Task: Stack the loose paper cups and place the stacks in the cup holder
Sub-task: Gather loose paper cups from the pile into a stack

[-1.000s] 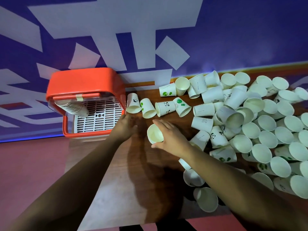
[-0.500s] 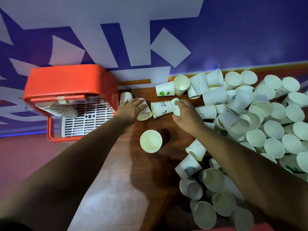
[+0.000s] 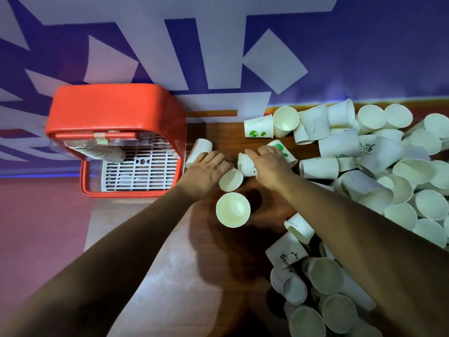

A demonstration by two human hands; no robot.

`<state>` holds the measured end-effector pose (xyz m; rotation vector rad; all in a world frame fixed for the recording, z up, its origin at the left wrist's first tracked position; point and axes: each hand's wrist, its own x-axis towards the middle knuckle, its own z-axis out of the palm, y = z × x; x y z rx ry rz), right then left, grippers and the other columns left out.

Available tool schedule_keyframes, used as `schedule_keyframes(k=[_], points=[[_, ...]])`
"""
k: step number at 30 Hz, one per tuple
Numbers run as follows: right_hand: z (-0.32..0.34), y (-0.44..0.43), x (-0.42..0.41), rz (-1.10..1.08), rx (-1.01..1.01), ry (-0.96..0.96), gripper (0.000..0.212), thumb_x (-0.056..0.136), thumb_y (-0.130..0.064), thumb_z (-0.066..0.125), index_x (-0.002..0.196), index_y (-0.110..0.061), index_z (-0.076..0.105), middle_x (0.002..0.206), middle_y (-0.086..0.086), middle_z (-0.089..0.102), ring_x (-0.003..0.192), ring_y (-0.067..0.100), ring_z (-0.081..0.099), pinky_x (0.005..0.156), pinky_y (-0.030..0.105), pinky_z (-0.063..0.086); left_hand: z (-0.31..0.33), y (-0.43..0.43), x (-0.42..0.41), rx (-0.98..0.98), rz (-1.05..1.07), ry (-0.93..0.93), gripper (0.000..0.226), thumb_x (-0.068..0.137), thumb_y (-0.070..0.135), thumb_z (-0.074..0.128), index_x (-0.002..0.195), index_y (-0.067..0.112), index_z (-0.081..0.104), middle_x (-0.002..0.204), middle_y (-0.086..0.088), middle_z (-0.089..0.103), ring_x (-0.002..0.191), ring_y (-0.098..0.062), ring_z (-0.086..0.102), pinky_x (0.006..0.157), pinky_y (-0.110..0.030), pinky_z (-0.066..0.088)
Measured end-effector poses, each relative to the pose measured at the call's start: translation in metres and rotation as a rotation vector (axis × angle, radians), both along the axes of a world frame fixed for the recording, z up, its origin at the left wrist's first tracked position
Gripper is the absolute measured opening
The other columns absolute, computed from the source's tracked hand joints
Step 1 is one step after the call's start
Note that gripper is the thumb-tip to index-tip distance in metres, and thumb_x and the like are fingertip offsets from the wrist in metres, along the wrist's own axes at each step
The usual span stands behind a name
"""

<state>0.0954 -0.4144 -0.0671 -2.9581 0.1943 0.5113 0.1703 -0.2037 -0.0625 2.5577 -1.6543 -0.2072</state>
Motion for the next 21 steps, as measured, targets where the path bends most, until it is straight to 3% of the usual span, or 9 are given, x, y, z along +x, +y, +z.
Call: schedule_keyframes(k=[3,8,12,14,16,18,21], points=[[-0.003,0.003,0.001,0.013,0.013,-0.024,0.078,0.079,-0.022,0.074,0.145,-0.023,0.032,0.137,0.009,0.047,0.132,0.031,0.038,0.115,0.044,0.027,0.006,0.009,0.002,-0.145,0.073,0.190,0.055,0.081,0.037,0.061,0.128,0.008,0.060,0.128,-0.013,0.061,0.125,-0.034,0.054,0.104,-0.047,0.042],[0.006,0.005,-0.003,-0.068,0.154,-0.141,0.042,0.080,-0.020,0.069,0.118,-0.013,0.051,0.119,0.007,0.055,0.114,0.028,0.050,0.093,0.038,0.043,0.020,0.024,0.000,-0.401,0.416,0.592,0.063,0.071,0.029,0.089,0.125,0.016,0.058,0.124,0.001,0.063,0.114,-0.022,0.058,0.098,-0.043,0.048],[0.007,0.009,-0.020,0.002,0.133,-0.068,0.050,0.081,-0.023,0.070,0.126,-0.012,0.050,0.123,0.007,0.057,0.114,0.027,0.053,0.095,0.036,0.044,0.049,0.033,-0.014,-0.636,0.612,0.925,0.068,0.072,0.038,0.085,0.129,0.030,0.051,0.127,0.008,0.060,0.115,-0.014,0.059,0.095,-0.039,0.054],[0.004,0.013,-0.025,0.013,0.128,-0.047,0.055,0.081,-0.026,0.072,0.128,-0.011,0.049,0.124,0.009,0.058,0.115,0.027,0.054,0.096,0.037,0.044,0.070,0.036,-0.023,-0.740,0.634,1.044,0.072,0.077,0.030,0.082,0.138,0.030,0.044,0.128,0.005,0.056,0.101,-0.008,0.060,0.079,-0.022,0.053],[-0.001,0.017,-0.027,-0.005,0.133,-0.051,0.052,0.080,-0.029,0.073,0.123,-0.010,0.051,0.120,0.010,0.059,0.112,0.029,0.055,0.092,0.039,0.045,0.090,0.037,-0.034,-0.800,0.590,1.143,0.065,0.083,0.016,0.075,0.139,0.021,0.044,0.124,0.002,0.054,0.092,-0.005,0.057,0.072,-0.015,0.049],[-0.003,0.019,-0.027,-0.062,0.193,-0.063,0.053,0.080,-0.035,0.073,0.122,-0.010,0.053,0.118,0.010,0.060,0.110,0.029,0.056,0.090,0.038,0.046,0.100,0.043,-0.044,-0.789,0.521,1.200,0.057,0.085,0.008,0.072,0.136,0.012,0.046,0.125,-0.002,0.053,0.105,-0.008,0.055,0.082,-0.019,0.049],[0.006,0.020,-0.028,-0.242,0.409,-0.059,0.063,0.078,-0.043,0.075,0.130,-0.016,0.051,0.123,0.007,0.058,0.113,0.026,0.055,0.093,0.039,0.046,0.105,0.051,-0.057,-0.677,0.450,1.214,0.055,0.085,0.011,0.077,0.133,0.018,0.051,0.130,-0.007,0.053,0.116,-0.012,0.053,0.093,-0.025,0.048]])
